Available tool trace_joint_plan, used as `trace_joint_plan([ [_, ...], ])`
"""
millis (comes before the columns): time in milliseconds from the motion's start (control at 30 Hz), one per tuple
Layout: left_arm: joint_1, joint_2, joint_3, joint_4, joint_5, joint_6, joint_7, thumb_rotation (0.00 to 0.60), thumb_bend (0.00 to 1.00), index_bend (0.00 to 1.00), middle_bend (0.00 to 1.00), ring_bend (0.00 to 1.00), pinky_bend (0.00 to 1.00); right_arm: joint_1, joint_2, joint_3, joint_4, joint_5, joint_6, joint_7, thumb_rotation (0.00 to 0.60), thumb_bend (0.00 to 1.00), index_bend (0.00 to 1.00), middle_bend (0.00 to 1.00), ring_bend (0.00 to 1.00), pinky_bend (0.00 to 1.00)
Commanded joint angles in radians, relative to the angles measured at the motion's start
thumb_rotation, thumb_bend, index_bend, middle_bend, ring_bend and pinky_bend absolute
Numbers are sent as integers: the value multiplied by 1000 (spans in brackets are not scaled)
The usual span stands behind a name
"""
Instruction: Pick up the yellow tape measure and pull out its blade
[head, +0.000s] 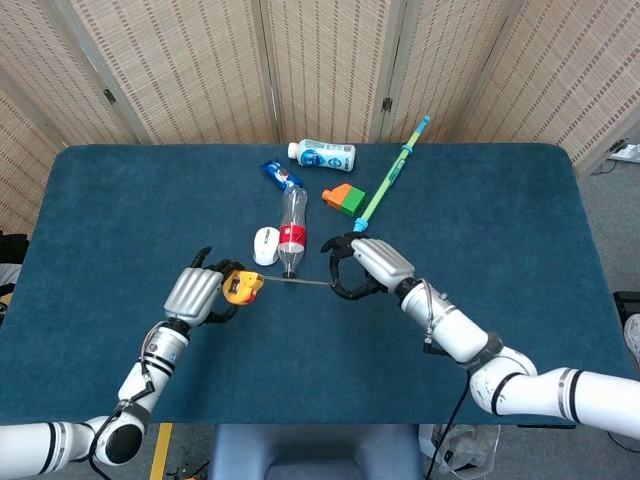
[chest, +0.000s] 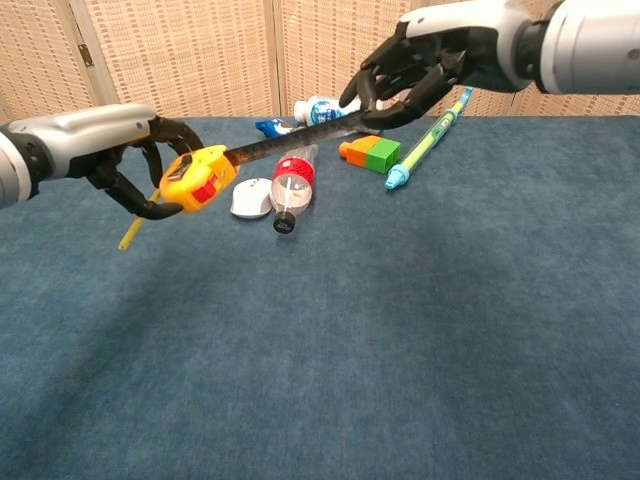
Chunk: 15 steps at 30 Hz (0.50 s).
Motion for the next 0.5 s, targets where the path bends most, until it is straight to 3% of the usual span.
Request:
trace_joint_plan([
  [33,16,4,11,35,26,-22,-38,600,377,535,547,429,76,-43,59,-2,-39,-45,-5,52,600,459,644,263,205,88],
  [500,45,-4,25,142,60,-61,-72,600,377,535,547,427,75,-193,277,2,-124,-272,24,314,600,458,644,265,206,88],
])
